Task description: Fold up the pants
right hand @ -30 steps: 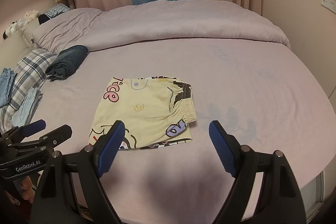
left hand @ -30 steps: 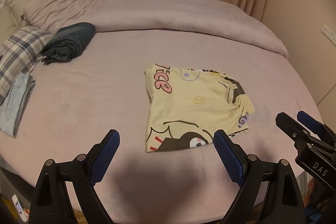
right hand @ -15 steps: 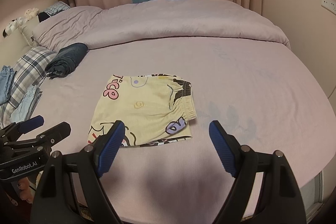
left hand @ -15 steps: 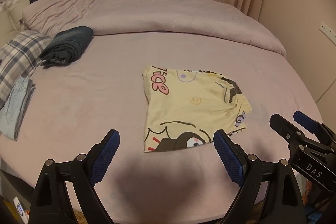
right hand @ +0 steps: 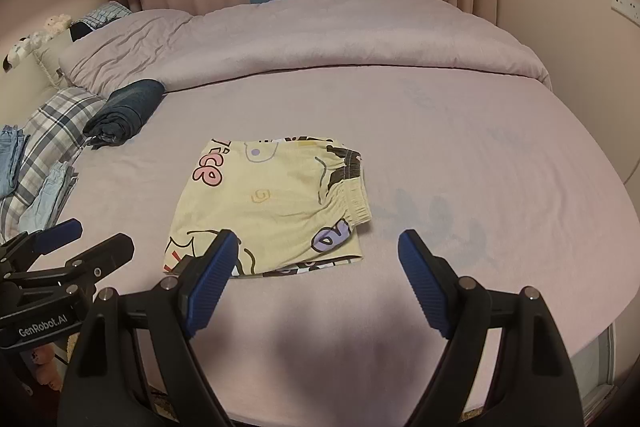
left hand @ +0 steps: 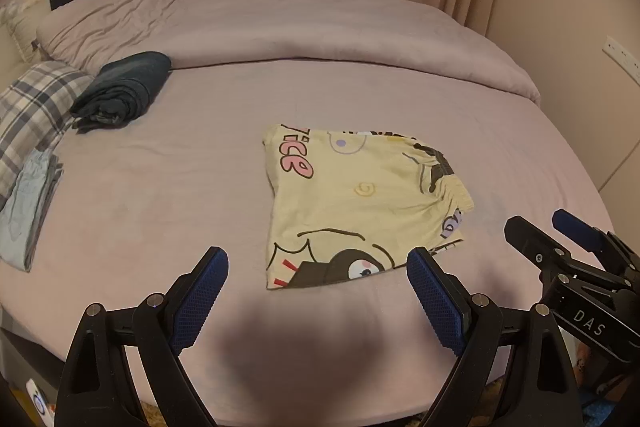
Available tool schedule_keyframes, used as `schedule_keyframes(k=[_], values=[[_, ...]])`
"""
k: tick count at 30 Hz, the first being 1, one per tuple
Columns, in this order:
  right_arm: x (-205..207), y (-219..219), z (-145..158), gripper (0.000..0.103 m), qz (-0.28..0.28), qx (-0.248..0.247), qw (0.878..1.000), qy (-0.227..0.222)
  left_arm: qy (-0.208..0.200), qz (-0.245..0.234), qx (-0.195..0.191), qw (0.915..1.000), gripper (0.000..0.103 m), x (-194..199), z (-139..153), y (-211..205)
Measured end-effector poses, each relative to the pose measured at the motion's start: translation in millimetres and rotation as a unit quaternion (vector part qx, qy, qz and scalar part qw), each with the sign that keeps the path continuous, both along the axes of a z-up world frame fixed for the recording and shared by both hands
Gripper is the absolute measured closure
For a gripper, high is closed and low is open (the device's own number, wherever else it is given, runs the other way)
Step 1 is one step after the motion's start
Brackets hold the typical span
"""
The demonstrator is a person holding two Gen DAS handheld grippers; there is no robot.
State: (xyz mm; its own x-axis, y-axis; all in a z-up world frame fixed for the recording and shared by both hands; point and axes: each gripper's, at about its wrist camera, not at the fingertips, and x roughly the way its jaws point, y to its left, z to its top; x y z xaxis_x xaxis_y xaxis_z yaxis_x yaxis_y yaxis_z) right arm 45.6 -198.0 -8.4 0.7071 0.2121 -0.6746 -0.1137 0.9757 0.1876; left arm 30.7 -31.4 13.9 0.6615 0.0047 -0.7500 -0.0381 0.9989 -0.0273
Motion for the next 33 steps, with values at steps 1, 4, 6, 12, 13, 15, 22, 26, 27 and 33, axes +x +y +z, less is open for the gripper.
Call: schedule_keyframes(k=[1, 4, 6, 12, 13, 15, 22, 26, 27, 33], values=[[0.5, -0.8, -0.3, 0.020, 0.000, 0.000, 1.000, 0.000, 0.000, 0.000, 0.000, 1.0000, 0.012, -0.6, 0.0, -0.5], [0.3, -0.7, -0.8, 0.020, 0.001, -0.001, 1.000, 0.001, 0.000, -0.001, 0.002, 1.0000, 0.012, -0.9, -0.1, -1.8], [0.4, -0.3, -1.0, 0.020, 0.000, -0.001, 1.000, 0.002, 0.000, -0.002, 0.003, 1.0000, 0.012, -0.7, -0.2, -3.1], [0.2, -0.3, -3.5, 0.020, -0.001, -0.001, 1.000, 0.004, 0.002, -0.001, 0.001, 1.0000, 0.012, -0.7, -0.6, -4.8], [0.0, -0.3, -3.7, 0.020, 0.000, -0.001, 1.000, 0.004, 0.002, -0.001, 0.002, 1.0000, 0.012, -0.8, -0.6, -5.3], [-0.1, 0.0, -3.8, 0.020, -0.001, -0.001, 1.000, 0.004, 0.002, -0.002, 0.004, 1.0000, 0.012, -1.2, -0.6, -6.1], [0.2, 0.5, -5.2, 0.020, 0.001, -0.001, 1.000, 0.007, 0.002, -0.002, 0.005, 1.0000, 0.012, -2.0, -0.5, -7.3], [0.4, 1.3, -5.0, 0.020, 0.003, -0.003, 1.000, 0.007, 0.001, -0.004, 0.004, 1.0000, 0.012, -2.5, -0.2, -7.9], [0.7, 1.3, -5.0, 0.020, 0.003, -0.003, 1.000, 0.008, 0.001, -0.005, 0.004, 1.0000, 0.012, -2.1, -0.2, -7.1], [0.9, 1.5, -4.1, 0.020, 0.002, -0.005, 1.000, 0.008, 0.002, -0.007, 0.003, 1.0000, 0.012, -1.8, -0.4, -5.0]])
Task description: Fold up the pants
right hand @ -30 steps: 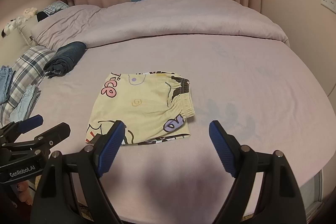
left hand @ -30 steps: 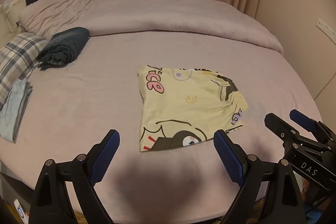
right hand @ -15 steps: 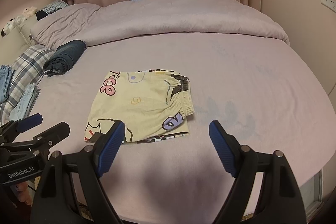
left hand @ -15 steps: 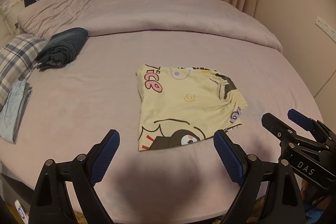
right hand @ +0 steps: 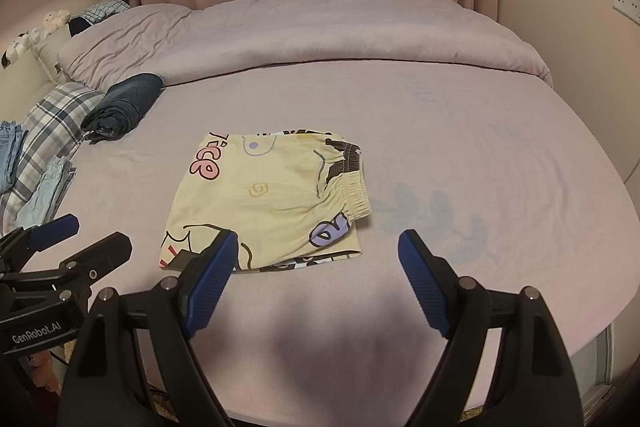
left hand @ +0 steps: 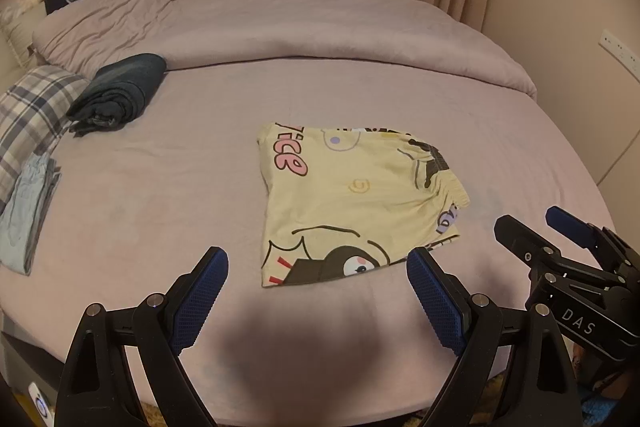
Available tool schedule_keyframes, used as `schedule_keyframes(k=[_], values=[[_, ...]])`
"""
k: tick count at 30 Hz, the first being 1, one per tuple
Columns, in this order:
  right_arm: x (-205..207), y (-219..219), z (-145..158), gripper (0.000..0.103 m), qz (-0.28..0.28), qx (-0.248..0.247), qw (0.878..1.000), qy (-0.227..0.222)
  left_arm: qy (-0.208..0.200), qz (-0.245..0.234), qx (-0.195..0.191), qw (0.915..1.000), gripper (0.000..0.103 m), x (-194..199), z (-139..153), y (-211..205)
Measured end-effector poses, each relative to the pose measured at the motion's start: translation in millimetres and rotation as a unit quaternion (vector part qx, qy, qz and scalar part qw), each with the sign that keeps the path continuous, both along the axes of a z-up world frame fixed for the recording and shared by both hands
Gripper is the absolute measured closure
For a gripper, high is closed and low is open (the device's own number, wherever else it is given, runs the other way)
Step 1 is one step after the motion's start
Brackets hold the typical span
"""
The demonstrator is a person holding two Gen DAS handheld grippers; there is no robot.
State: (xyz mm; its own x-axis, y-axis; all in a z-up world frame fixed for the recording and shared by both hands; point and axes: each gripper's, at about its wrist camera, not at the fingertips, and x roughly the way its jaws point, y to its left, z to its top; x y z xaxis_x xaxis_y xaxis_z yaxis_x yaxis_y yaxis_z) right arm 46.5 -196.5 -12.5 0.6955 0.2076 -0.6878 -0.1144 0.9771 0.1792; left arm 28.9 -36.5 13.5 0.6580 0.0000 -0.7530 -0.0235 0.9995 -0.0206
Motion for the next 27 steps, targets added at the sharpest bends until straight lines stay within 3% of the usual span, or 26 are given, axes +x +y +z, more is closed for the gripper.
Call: schedule_keyframes(k=[27], values=[[-0.3, -1.8, -2.7, 0.020, 0.001, -0.004, 1.000, 0.003, 0.001, -0.002, 0.001, 1.0000, 0.012, -0.6, -0.3, 0.0]])
